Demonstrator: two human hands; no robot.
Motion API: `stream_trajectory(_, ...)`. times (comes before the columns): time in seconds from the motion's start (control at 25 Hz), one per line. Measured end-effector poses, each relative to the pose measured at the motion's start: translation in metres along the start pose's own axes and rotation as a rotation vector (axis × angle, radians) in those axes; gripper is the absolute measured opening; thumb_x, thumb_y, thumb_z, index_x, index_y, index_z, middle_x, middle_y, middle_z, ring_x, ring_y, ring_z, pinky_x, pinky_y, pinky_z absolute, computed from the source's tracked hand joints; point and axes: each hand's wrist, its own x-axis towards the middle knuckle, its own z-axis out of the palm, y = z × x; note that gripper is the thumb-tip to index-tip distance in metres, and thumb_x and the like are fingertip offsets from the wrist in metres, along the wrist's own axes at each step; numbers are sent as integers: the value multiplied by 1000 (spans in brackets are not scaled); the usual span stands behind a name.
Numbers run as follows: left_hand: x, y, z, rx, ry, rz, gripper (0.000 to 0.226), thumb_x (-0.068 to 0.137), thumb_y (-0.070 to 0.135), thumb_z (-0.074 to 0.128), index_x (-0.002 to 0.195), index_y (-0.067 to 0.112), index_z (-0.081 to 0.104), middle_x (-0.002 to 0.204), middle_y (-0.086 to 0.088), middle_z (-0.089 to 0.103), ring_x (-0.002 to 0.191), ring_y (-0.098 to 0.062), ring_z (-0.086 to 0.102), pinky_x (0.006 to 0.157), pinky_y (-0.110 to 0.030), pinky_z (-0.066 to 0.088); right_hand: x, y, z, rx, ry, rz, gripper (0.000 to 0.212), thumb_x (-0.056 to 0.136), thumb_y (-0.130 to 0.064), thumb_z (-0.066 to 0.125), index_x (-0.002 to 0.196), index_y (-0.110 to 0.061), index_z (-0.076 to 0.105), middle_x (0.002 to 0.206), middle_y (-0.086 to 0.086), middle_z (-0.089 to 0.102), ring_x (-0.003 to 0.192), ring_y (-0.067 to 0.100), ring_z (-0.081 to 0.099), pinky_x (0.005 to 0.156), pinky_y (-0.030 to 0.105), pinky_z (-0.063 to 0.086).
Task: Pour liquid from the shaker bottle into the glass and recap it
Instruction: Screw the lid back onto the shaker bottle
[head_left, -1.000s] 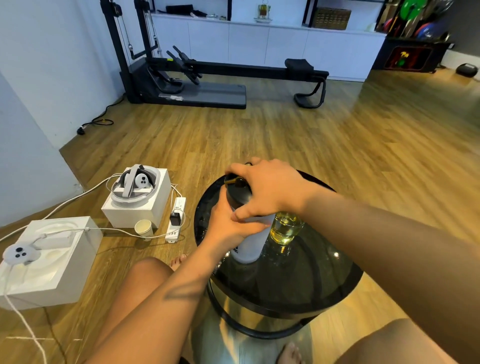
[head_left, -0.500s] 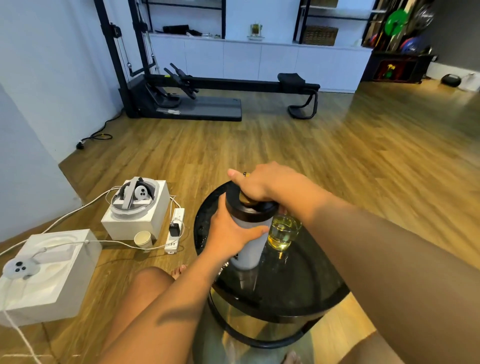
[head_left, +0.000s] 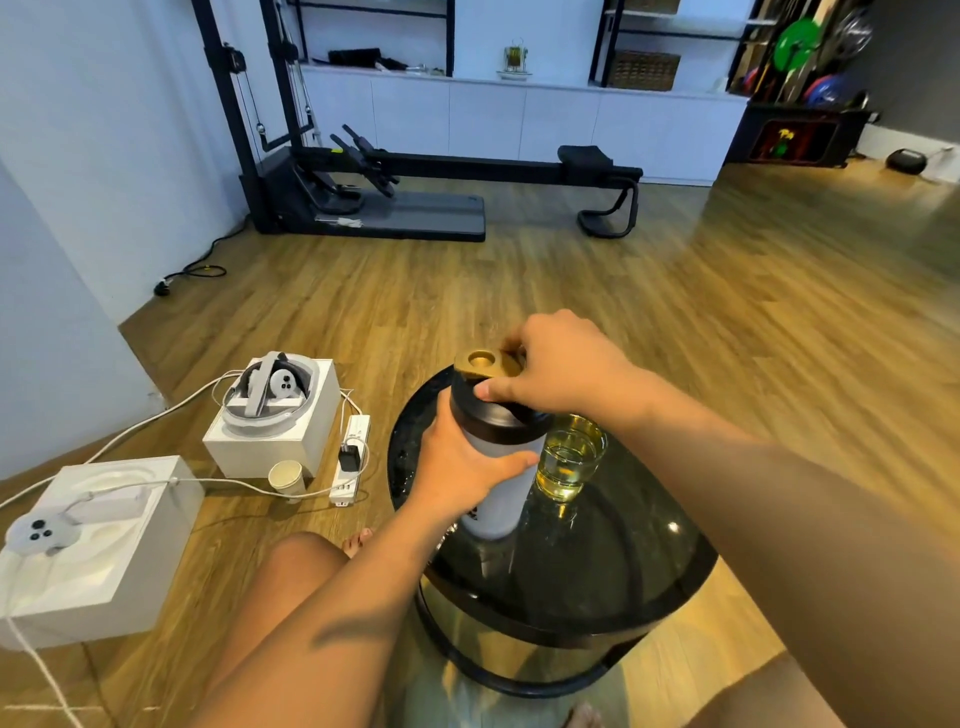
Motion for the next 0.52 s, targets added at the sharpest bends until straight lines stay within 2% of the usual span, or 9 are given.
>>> stream_trajectory(0.08, 0, -1, 0, -3, 3, -13, 100, 52, 40, 98, 135, 31, 42, 126, 10, 60, 117, -13, 59, 95, -34, 52, 0, -7, 6, -133, 129, 83, 56, 77, -72, 60, 72, -16, 54, 67, 1, 53, 61, 23, 53, 51, 30, 39)
stream_trajectory(0.12, 1, -1, 1, -10, 9, -26, 103, 50, 43, 97, 136, 31, 43, 127, 8, 62, 118, -14, 61, 95, -38, 55, -1, -13, 6, -217, 152, 127, 59, 80, -73, 56, 66, -16, 47, 64, 1, 47, 55, 22, 45, 47, 29, 33)
stream_trajectory(0.2, 1, 2, 2, -10, 12, -41, 106, 48, 45, 96, 139, 34, 42, 126, 6, 66, 116, -15, 64, 93, -40, 57, 2, -22, 9, -284, 173, 186, 61, 86, -70, 50, 65, -14, 42, 63, 2, 43, 50, 20, 37, 44, 27, 28)
stream_trajectory(0.28, 0, 4, 1, -4, 1, -29, 108, 52, 42, 97, 142, 34, 37, 126, 8, 64, 115, -13, 63, 91, -36, 55, 6, -29, 9, -280, 175, 220, 57, 89, -65, 50, 70, -11, 45, 64, 2, 43, 52, 21, 39, 45, 28, 28)
stream_trajectory(0.32, -1, 5, 1, -4, -4, -21, 110, 51, 43, 97, 143, 35, 36, 127, 8, 63, 116, -12, 61, 92, -35, 54, 8, -29, 6, -263, 159, 215, 54, 89, -64, 51, 77, -11, 48, 67, 2, 45, 56, 22, 44, 47, 30, 32)
stream_trajectory(0.4, -1, 5, -2, 2, -14, -7, 111, 49, 46, 96, 142, 33, 37, 130, 10, 61, 120, -13, 59, 96, -35, 52, 12, -21, 0, -196, 118, 106, 53, 86, -66, 54, 98, -14, 55, 85, 4, 53, 77, 28, 55, 59, 36, 43)
stream_trajectory(0.48, -1, 4, -3, 4, -28, -2, 104, 55, 38, 98, 140, 30, 39, 127, 13, 56, 118, -9, 55, 95, -29, 47, 14, -7, -7, -98, 1, -106, 61, 84, -63, 60, 128, -20, 55, 117, 5, 59, 107, 28, 58, 82, 40, 49)
stream_trajectory(0.52, 0, 3, -4, 3, -27, -2, 100, 58, 35, 98, 139, 31, 40, 125, 14, 55, 115, -7, 53, 93, -27, 45, 13, -1, -10, -43, -62, -193, 63, 84, -59, 63, 135, -24, 54, 131, 3, 57, 118, 25, 55, 94, 38, 46)
